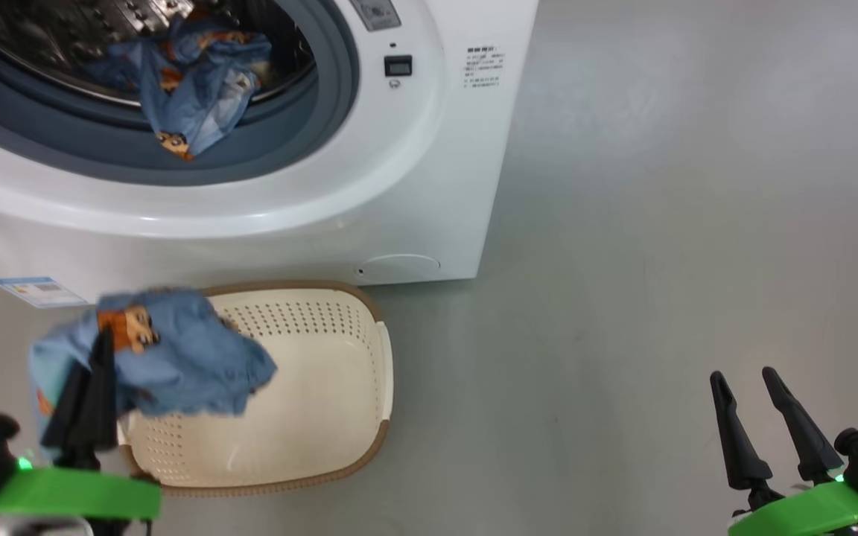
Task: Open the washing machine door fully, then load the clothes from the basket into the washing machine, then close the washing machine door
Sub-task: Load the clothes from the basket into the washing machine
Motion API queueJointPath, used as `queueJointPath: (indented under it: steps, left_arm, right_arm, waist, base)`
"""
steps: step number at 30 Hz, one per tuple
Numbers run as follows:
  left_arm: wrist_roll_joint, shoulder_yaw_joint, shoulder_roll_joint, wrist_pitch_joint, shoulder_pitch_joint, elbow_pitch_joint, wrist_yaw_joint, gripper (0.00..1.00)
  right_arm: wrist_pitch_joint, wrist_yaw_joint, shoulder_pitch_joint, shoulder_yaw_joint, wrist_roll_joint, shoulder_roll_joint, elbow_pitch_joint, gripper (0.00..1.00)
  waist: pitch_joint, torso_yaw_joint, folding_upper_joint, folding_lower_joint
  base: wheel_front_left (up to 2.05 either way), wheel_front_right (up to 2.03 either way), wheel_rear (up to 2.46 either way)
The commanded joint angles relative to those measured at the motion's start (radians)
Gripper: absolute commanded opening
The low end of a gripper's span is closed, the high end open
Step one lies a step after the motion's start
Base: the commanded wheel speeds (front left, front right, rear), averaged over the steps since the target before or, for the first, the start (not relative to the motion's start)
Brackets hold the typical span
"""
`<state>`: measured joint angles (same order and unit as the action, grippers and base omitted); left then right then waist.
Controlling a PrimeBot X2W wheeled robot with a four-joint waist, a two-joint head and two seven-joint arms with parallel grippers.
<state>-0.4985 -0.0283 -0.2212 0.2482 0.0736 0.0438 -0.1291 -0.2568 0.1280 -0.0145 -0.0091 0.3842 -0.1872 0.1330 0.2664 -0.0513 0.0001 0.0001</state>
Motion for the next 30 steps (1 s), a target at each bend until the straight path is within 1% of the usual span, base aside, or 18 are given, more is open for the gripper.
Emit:
queueJointPath:
  steps: [1,9,16,21,30]
  left_arm:
    - [-0.004,0.029,-0.040,0.014,0.059,-0.015,-0.002,0.00]
    - [-0.012,0.000,-0.116,0.014,0.280,0.040,-0.002,0.00]
    - [-0.019,-0.052,-0.170,0.014,0.495,0.144,-0.002,0.00]
    - [-0.037,-0.090,-0.200,0.014,0.643,0.264,-0.002,0.00]
    - [-0.099,-0.205,-0.263,0.014,0.864,0.585,-0.002,0.00]
  right_arm:
    - [-0.005,0.003,0.025,0.021,0.005,-0.009,-0.027,1.00]
    - [-0.005,0.003,0.072,0.029,-0.003,0.014,-0.030,1.00]
    - [-0.005,0.003,0.107,0.035,-0.005,0.031,-0.031,1.00]
    - [-0.005,0.003,0.128,0.044,-0.007,0.045,-0.032,1.00]
    - [-0.005,0.003,0.163,0.080,-0.009,0.062,-0.031,1.00]
  waist:
    - [0.027,-0.011,-0.0001,-0.0001]
    - [0.091,-0.034,-0.0001,-0.0001]
    - [0.142,-0.058,-0.0001,-0.0001]
    - [0.179,-0.080,-0.0001,-0.0001]
    - [0.240,-0.136,-0.0001,-0.0001]
  base:
    - [0.00,0.00,0.00]
    - [0.00,0.00,0.00]
    - [0.00,0.00,0.00]
    - [0.00,0.00,0.00]
    - [0.00,0.00,0.00]
